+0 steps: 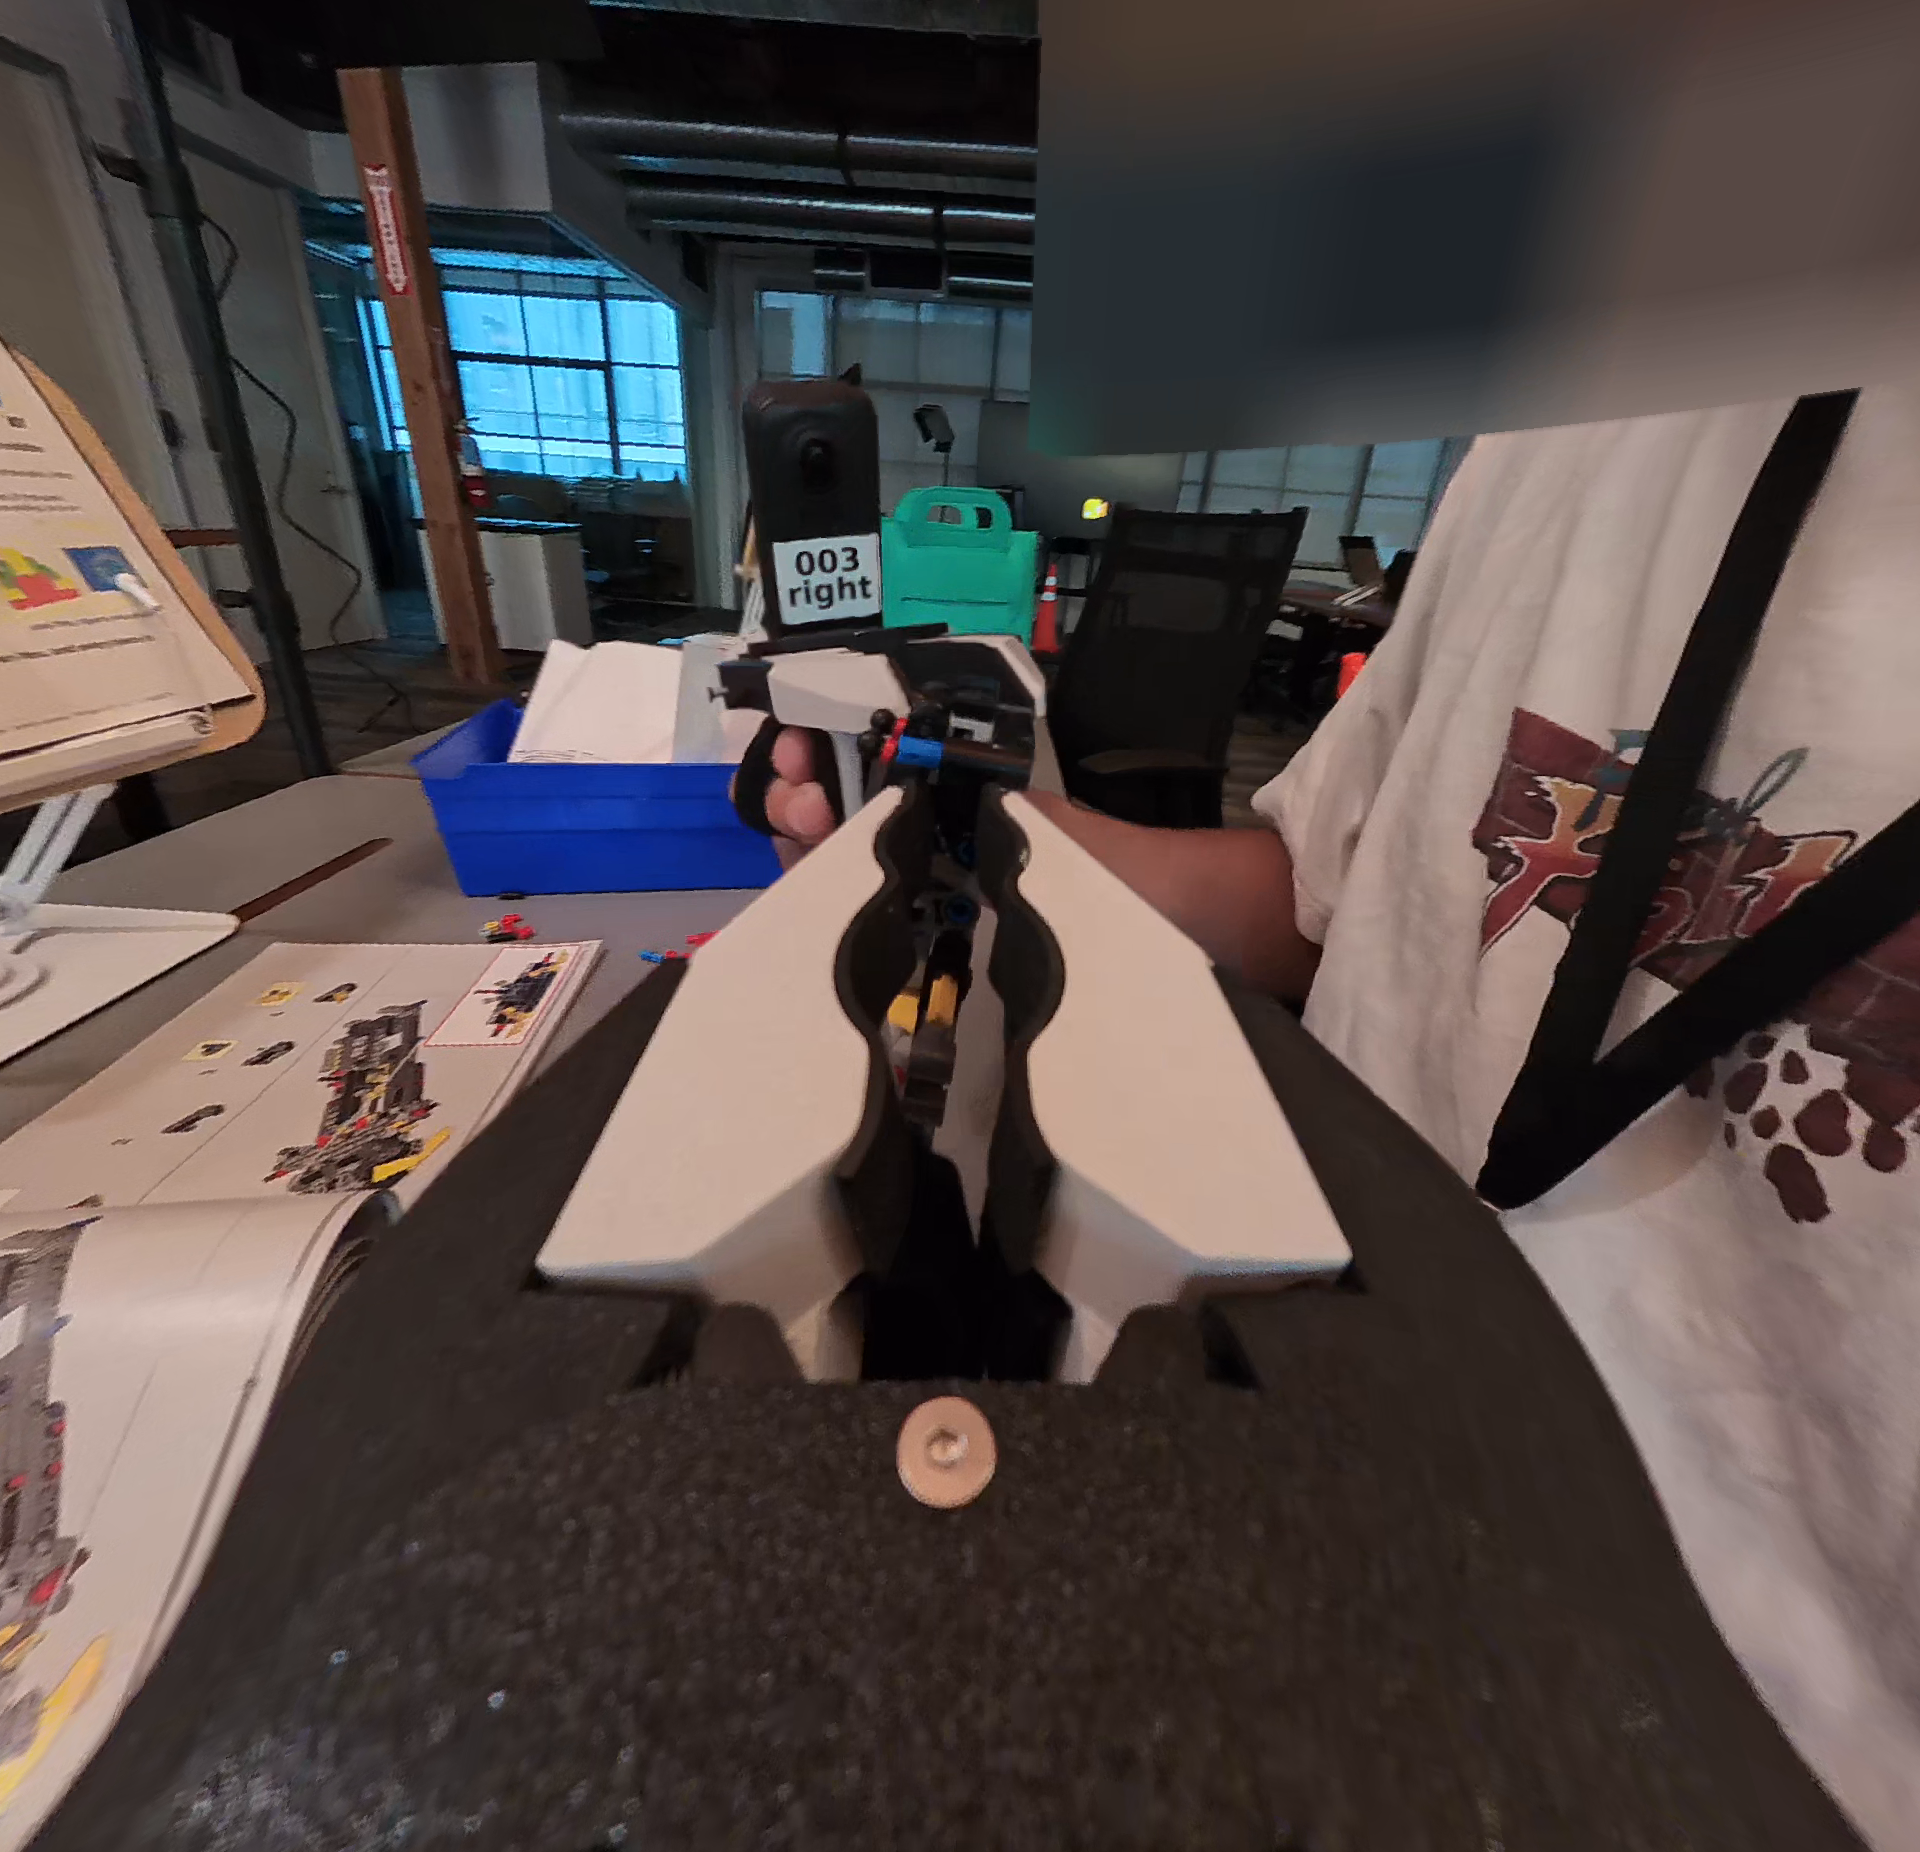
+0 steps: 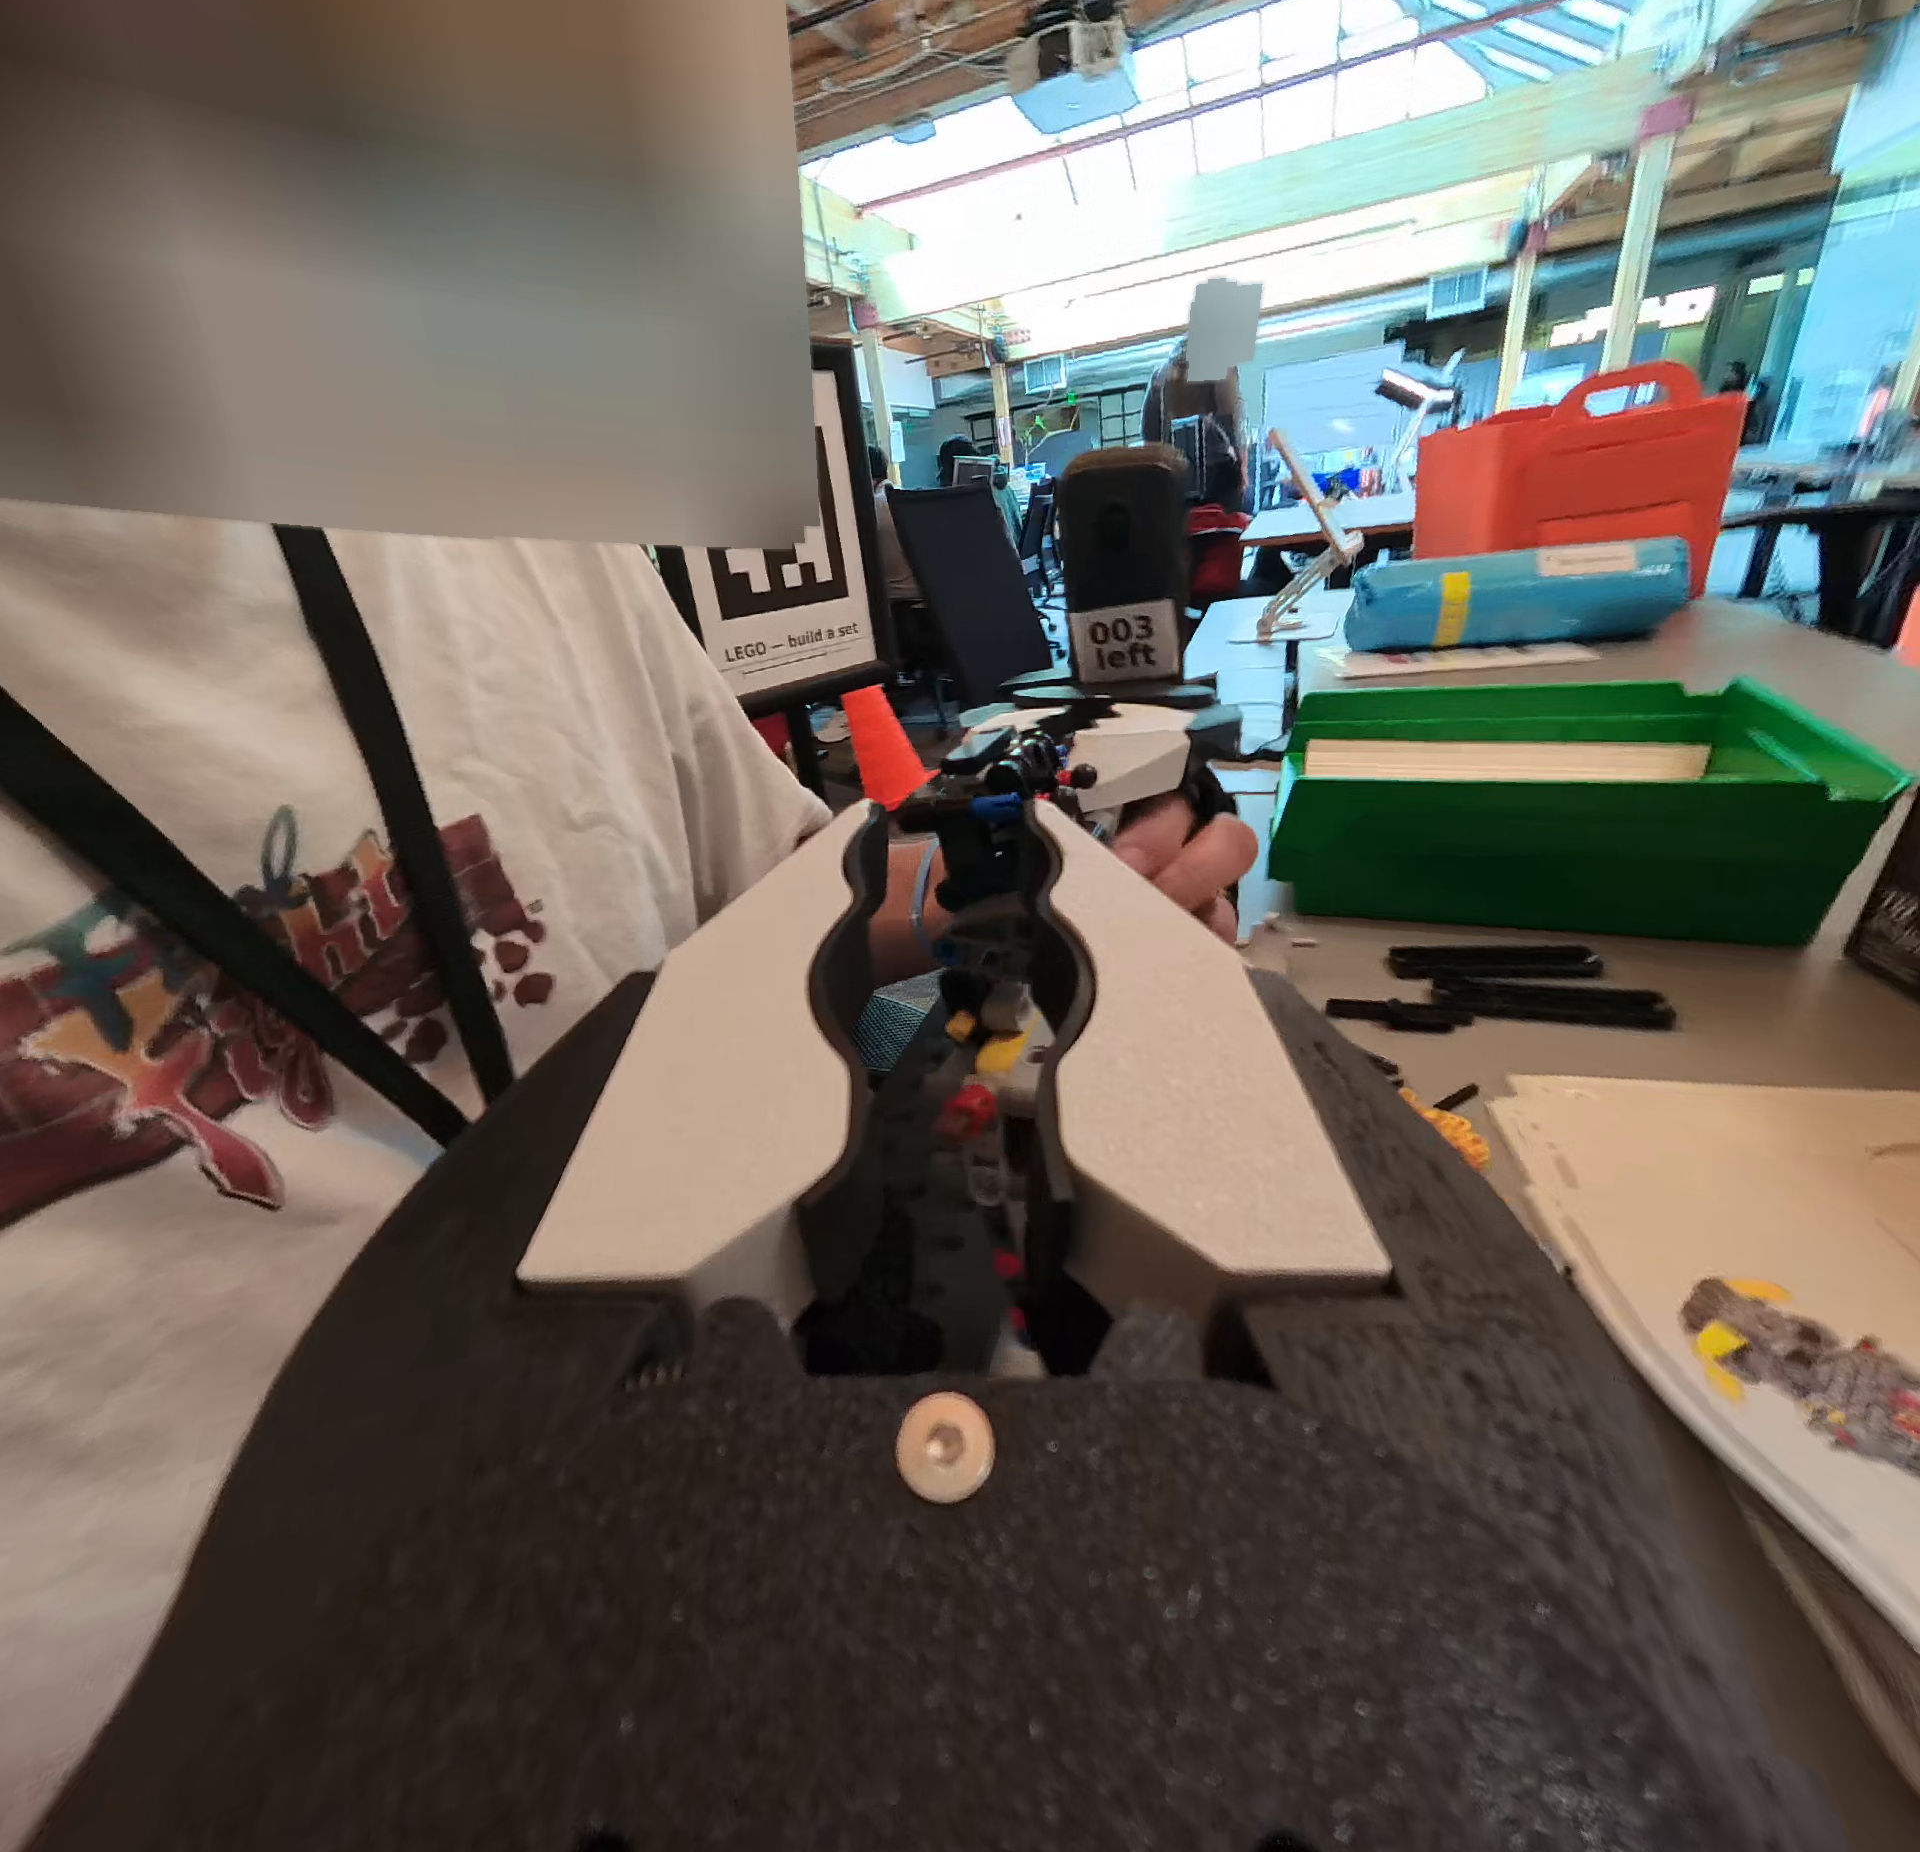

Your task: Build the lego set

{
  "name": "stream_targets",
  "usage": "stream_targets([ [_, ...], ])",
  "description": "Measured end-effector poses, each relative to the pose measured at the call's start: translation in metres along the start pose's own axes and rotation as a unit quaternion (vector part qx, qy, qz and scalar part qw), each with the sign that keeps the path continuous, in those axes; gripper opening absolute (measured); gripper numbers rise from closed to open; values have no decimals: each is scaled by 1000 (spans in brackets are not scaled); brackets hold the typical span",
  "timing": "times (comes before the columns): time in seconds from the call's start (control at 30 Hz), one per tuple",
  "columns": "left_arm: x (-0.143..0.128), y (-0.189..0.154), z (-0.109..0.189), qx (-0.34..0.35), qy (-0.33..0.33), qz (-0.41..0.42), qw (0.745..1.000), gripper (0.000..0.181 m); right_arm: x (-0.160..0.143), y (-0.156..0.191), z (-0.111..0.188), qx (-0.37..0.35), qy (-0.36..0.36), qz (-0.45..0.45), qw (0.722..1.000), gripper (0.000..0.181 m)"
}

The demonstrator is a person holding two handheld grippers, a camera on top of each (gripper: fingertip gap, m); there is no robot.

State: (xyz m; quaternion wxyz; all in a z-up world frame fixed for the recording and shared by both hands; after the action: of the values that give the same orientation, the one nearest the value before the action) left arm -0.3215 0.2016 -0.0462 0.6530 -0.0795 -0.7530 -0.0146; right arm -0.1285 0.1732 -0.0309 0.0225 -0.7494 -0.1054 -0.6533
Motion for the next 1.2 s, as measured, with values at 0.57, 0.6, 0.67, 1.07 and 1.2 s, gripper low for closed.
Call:
stream_targets([
  [0.57, 0, 31, -7, -19, -6, 45, 999, 6, 8, -14, 10, -86, 60, 56, 993, 15],
  [0.6, 1, 31, -7, -13, -4, 43, 999, 6, 9, -15, 11, -88, 60, 52, 993, 15],
  [0.67, 2, 32, -8, -4, 2, 40, 999, 6, 9, -17, 12, -95, 58, 52, 992, 16],
  [1.07, 2, 36, -8, 20, 13, 42, 999, 6, 7, -23, 9, -152, 53, 84, 983, 16],
  [1.2, 2, 37, -9, 27, 11, 40, 999, 6, 5, -24, 11, -155, 42, 78, 984, 15],
])
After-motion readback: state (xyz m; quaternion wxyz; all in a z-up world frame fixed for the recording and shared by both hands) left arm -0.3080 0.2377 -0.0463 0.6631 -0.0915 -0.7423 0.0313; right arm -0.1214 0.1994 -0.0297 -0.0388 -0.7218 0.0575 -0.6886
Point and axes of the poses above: each gripper's, where its closed fingertips meet, z back along the fingers, x out of its top, y = z × x across the jaws, the point moved 9 cm from there along z, back along the fingers, and after that the axes turned 8 degrees about x, right-handed, at the moved point
